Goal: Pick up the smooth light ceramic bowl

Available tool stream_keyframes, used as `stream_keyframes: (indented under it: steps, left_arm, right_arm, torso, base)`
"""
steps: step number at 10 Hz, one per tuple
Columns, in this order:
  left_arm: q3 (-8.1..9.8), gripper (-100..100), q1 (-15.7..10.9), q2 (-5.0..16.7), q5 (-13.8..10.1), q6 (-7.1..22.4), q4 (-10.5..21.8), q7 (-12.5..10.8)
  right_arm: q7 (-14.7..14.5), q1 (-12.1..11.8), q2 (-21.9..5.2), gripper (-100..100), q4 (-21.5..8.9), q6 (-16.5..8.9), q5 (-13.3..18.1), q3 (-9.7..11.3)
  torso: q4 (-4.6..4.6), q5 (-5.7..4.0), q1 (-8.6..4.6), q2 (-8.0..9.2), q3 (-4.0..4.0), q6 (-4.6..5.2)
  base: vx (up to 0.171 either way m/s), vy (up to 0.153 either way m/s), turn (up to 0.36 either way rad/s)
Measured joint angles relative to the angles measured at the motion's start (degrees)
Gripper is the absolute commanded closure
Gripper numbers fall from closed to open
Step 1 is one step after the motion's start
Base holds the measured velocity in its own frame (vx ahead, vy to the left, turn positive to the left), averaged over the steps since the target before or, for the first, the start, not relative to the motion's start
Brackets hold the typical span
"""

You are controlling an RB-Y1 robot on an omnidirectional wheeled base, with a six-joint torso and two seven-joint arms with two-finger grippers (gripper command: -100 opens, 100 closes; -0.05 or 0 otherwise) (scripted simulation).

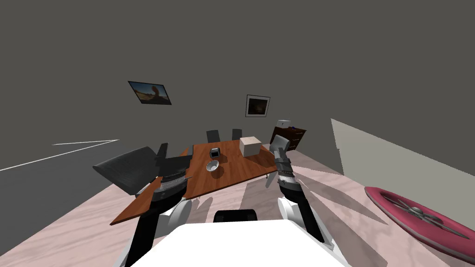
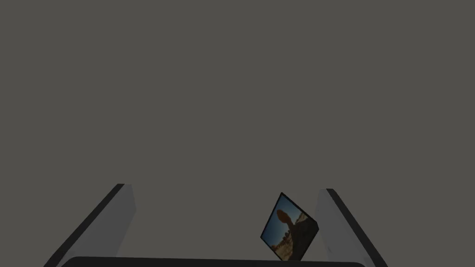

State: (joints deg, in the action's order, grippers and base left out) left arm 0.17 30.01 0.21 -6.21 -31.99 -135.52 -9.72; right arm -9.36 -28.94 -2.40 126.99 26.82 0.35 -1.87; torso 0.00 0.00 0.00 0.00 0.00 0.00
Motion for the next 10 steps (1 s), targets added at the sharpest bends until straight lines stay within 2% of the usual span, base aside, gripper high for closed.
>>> stream_keyframes:
  steps: [4,5,7,9,10]
  left_arm:
    - [-0.11,-100,-1.28,4.33,-0.32,3.05,2.55,0.37]
    - [0.18,-100,-1.78,5.63,-0.67,4.61,3.34,0.39]
    - [0.96,-100,-4.39,7.97,-1.37,8.02,6.85,0.48]
    - [1.41,-100,-5.31,10.13,-2.15,12.05,8.86,0.6]
    - [1.72,-100,-5.73,10.87,-2.45,13.02,10.27,0.49]
  right_arm:
    - [0.0,0.01,0.0,0,0.0,0.0,0.0,0.0]
    - [0.0,0.01,0.0,0,0.0,0.0,0.0,0.0]
    - [0.0,0.01,0.0,0,0.0,0.0,0.0,0.0]
    - [0.0,0.01,0.0,0,0.0,0.0,0.0,0.01]
    - [0.0,0.0,0.0,0,0.0,0.0,0.0,0.0]
  torso:
    - [0.02,0.0,-0.02,0.09,0.05,0.01]
    - [0.02,-0.01,-0.04,0.12,0.07,0.01]
    - [0.04,-0.01,-0.07,0.17,0.1,0.01]
    - [0.05,-0.03,-0.12,0.21,0.12,0.01]
    - [0.03,-0.02,-0.06,0.14,0.09,-0.01]
  base:
    - [-0.026,-0.01,-0.054]
    - [-0.043,-0.017,-0.072]
    - [-0.058,-0.029,-0.083]
    - [-0.045,-0.028,-0.068]
    - [-0.026,-0.012,-0.062]
